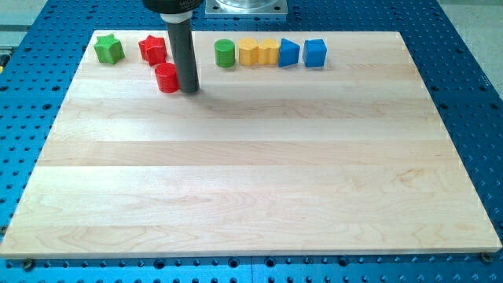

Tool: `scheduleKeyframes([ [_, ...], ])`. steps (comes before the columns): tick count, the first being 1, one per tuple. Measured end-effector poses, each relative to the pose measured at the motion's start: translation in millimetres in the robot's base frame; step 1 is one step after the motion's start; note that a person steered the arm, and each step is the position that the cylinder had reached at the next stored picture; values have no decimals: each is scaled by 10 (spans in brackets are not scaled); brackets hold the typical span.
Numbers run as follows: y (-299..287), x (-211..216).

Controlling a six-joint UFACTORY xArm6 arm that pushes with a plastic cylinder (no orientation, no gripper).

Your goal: Move the red circle to the center left

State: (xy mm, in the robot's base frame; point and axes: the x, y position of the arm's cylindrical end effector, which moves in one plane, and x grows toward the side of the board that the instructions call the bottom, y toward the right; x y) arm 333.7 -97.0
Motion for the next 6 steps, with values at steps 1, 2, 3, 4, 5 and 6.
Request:
scheduleKeyframes([
  [1,-80,-272],
  [2,-568,-29],
  [3,-1188,749],
  [4,-1089,946],
  [5,-1261,656],
  [6,-1463,1185],
])
